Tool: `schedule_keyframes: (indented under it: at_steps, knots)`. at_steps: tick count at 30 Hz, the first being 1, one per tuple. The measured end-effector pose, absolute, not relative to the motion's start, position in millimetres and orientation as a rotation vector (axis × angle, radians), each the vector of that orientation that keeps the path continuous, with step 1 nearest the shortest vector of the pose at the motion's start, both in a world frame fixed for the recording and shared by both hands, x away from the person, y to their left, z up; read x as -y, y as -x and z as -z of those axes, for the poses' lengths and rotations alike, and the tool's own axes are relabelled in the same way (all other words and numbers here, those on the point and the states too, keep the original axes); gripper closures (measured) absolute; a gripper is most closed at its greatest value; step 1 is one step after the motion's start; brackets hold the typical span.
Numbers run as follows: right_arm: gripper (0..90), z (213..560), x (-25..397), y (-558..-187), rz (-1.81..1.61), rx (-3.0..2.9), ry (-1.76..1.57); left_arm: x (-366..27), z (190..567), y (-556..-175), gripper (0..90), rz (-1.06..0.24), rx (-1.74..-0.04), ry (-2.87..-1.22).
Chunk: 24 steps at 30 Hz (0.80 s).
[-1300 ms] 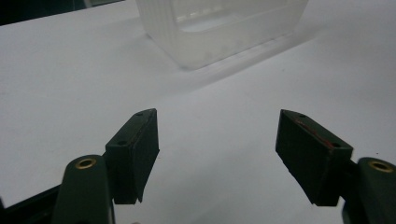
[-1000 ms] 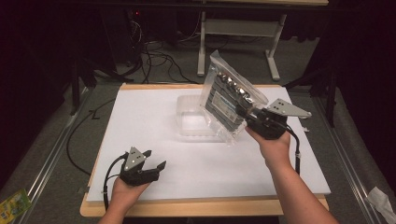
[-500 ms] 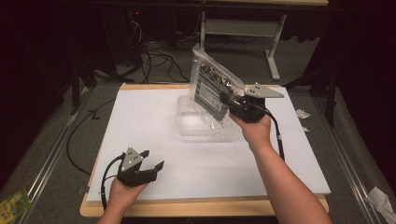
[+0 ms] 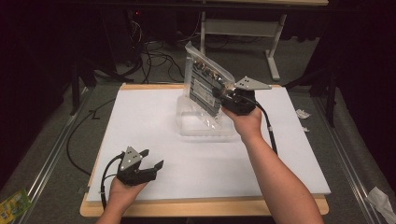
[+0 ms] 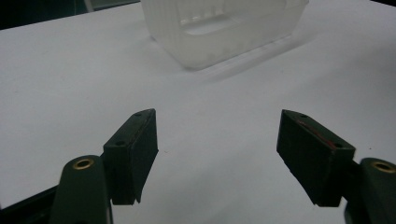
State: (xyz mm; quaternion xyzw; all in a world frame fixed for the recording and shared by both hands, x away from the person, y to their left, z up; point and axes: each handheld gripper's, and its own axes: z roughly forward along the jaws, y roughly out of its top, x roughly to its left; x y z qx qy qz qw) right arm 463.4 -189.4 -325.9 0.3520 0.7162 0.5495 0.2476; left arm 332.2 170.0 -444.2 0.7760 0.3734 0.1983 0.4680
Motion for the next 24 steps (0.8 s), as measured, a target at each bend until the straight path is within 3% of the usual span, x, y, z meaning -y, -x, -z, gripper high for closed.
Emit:
schedule_keyframes:
  at_steps: [24]
  knots:
    - [76.0, 352.3, 183.9, -494.5, -1.441, -2.026, -0.993, -170.0, 447.5, -333.6, 29.4, -0.457, -0.912, -1.913]
